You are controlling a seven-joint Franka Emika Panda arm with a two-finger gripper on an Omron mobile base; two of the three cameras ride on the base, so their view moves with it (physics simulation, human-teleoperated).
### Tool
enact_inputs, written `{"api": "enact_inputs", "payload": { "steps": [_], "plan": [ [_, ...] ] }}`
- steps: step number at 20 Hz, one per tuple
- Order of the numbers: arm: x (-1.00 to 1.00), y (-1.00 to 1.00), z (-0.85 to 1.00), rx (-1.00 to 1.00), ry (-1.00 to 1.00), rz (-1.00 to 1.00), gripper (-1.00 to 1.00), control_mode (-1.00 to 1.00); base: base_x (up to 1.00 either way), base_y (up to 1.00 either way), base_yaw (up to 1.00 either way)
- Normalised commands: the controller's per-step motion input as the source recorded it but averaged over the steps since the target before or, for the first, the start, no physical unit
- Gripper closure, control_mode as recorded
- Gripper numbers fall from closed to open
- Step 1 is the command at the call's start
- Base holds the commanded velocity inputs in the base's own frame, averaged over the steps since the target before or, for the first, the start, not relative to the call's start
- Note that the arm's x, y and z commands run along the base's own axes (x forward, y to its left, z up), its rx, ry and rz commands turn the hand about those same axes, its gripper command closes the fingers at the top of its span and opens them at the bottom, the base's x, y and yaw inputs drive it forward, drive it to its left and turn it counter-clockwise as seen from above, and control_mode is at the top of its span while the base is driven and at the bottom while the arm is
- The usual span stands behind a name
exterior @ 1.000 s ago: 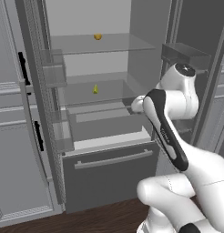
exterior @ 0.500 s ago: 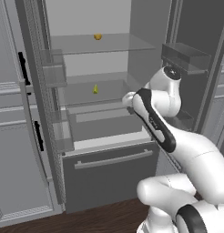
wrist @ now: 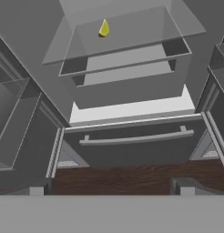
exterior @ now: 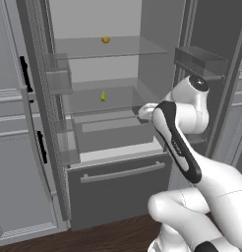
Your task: Grab a lemon wedge from the fridge and one ice cube from the ice bowl, and put them in the glass of lemonade.
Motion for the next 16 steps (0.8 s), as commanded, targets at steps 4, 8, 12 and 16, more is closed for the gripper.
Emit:
{"api": "enact_inputs", "payload": {
  "steps": [4,8,12,16],
  "plan": [
    [0.0,0.0,0.0,0.0,0.0,0.0,-1.0,-1.0,0.0,0.0,0.0],
    [0.0,0.0,0.0,0.0,0.0,0.0,-1.0,-1.0,0.0,0.0,0.0],
    [0.02,0.0,0.0,0.0,0.0,0.0,-1.0,1.0,0.18,0.04,0.0],
    [0.0,0.0,0.0,0.0,0.0,0.0,-1.0,1.0,0.83,0.19,0.0]
  ]
}}
